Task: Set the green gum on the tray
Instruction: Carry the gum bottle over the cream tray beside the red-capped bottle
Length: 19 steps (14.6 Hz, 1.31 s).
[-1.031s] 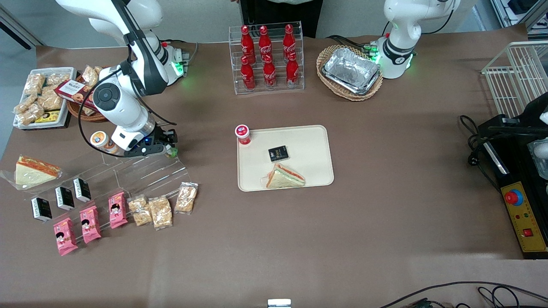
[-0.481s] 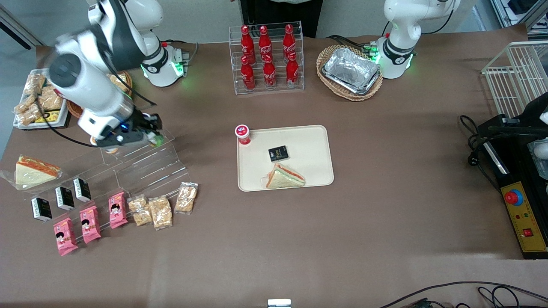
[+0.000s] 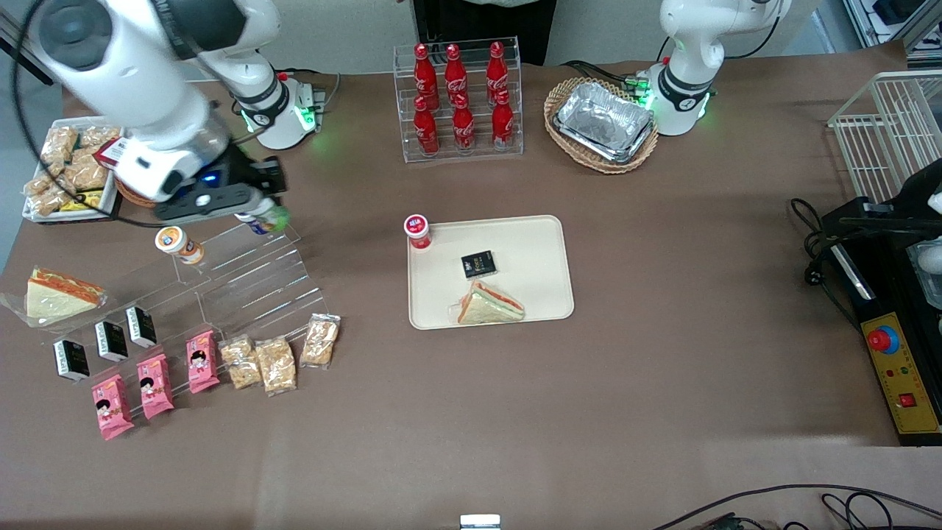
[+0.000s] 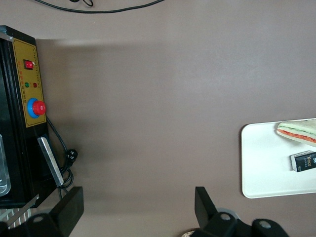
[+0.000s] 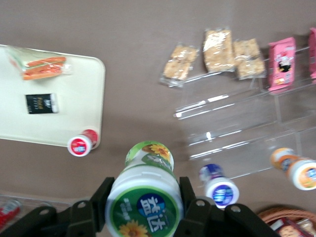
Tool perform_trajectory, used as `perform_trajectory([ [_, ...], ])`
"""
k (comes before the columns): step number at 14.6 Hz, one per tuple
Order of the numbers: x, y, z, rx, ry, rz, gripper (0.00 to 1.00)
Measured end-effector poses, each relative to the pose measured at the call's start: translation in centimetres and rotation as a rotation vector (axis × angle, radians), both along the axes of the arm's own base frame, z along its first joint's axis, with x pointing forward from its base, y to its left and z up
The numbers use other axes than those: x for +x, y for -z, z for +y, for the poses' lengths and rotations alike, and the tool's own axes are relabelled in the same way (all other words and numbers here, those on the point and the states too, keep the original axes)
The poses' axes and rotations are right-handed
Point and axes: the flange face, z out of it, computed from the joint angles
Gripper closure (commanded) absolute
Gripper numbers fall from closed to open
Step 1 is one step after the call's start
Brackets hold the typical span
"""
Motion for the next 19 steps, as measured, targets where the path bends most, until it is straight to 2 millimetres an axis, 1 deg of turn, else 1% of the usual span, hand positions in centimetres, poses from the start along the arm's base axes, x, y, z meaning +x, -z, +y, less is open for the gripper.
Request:
perform_trajectory([
  [2,-1.0,0.8,4.8,-0.010,0.039,0.014,1.00],
  [4,-1.8,2.2,9.8,-0.026,0.090,0.032,1.00],
  [6,-2.3,4.6,14.9,-0.044,0.143,0.052,1.00],
  [7,-2.4,6.0,17.0,-0.042,0.159,0.051,1.00],
  [9,-2.2,9.1,20.5,-0.024,0.171,0.036,1.00],
  [11,-2.0,12.5,22.7,-0.018,0.172,0.037,1.00],
  [14,-1.4,17.5,24.8,-0.018,0.190,0.031,1.00],
  [17,-0.8,21.1,25.9,-0.011,0.195,0.017,1.00],
  [19,-0.4,22.8,26.1,-0.012,0.195,0.008,1.00],
])
